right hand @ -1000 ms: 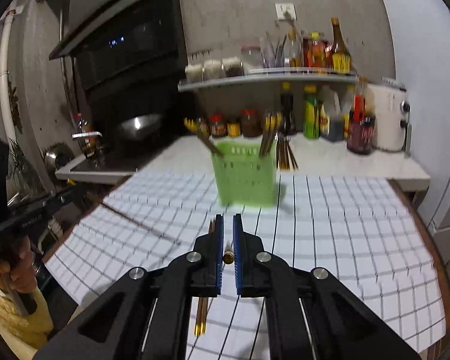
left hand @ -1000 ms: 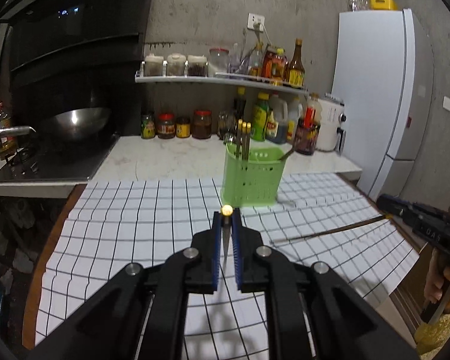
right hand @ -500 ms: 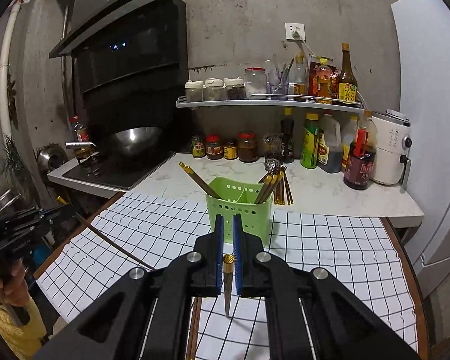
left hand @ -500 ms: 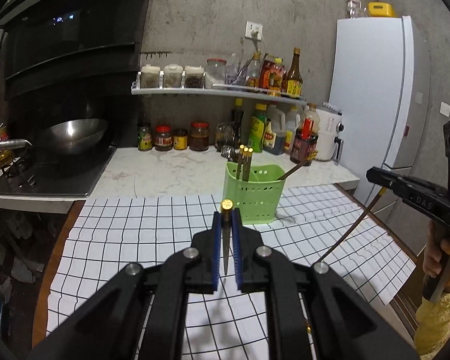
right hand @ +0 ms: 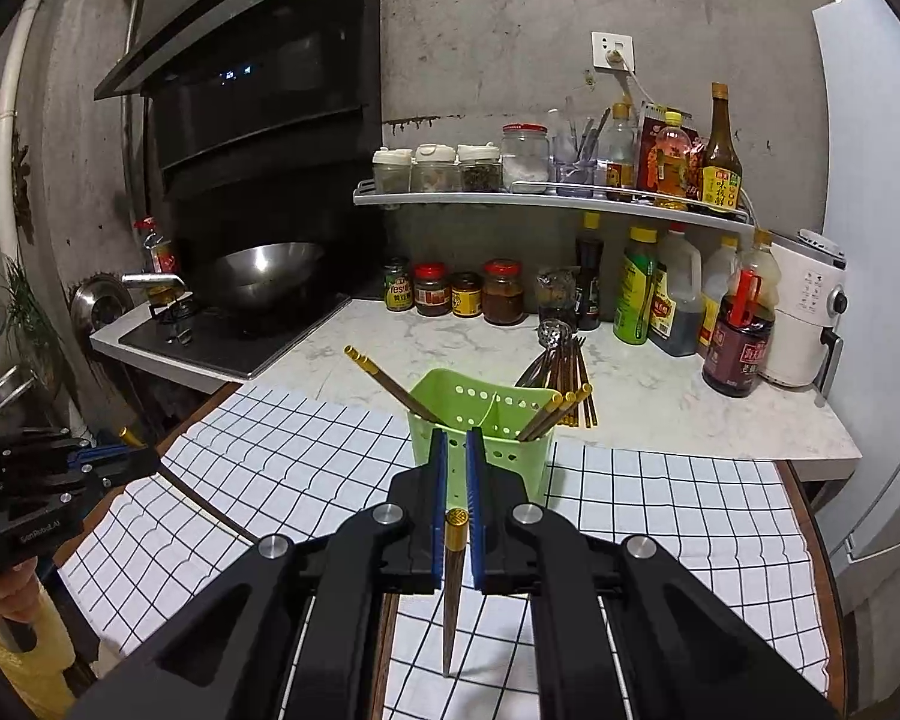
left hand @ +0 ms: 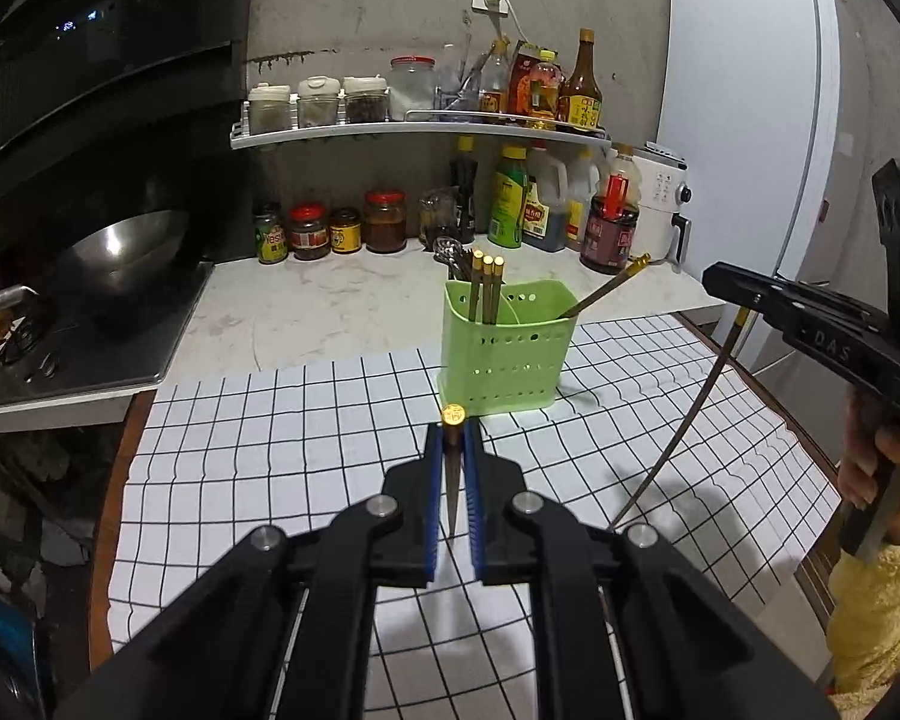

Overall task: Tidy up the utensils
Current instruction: 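Carry both held chopsticks to the green holder and lower them in, then open both tools to release the chopsticks into the green holder, then move both open tools back to the last chopsticks on the mat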

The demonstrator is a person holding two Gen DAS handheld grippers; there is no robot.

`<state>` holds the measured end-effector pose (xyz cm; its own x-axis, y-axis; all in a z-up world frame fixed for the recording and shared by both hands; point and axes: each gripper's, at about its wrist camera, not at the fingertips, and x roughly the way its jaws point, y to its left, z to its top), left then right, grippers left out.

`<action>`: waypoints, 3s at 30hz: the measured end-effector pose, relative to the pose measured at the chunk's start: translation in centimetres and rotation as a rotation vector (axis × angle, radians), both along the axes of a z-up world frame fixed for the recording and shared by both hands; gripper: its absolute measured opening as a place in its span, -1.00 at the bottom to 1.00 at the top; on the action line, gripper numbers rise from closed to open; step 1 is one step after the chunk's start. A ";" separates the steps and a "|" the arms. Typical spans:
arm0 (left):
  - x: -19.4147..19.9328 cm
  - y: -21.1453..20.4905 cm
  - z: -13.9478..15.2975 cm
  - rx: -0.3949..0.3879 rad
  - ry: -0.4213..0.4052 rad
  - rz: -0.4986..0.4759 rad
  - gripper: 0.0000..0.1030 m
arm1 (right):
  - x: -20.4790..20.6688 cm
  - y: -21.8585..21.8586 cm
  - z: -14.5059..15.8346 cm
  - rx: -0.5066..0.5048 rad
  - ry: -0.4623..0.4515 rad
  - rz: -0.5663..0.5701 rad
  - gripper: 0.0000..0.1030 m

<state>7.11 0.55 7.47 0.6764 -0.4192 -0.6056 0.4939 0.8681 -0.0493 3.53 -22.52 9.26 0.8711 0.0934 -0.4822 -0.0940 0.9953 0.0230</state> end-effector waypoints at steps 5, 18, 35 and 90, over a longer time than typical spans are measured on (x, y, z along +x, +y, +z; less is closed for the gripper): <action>0.5 -0.2 -0.6 -0.050 -0.012 0.016 -0.87 | 0.8 -0.6 -1.0 0.033 0.015 -0.001 -0.86; -2.0 -1.4 2.9 -0.124 -0.135 -0.019 -0.87 | -0.6 -0.3 -0.3 -0.025 -0.078 -0.009 -0.88; 6.4 -8.6 8.2 -0.156 -0.307 -0.010 -0.87 | 6.3 -3.0 6.5 -0.034 -0.464 -0.073 -0.88; -4.5 -0.9 -17.7 0.162 0.236 0.135 -0.49 | -8.3 3.4 -19.1 0.003 0.354 -0.011 -0.16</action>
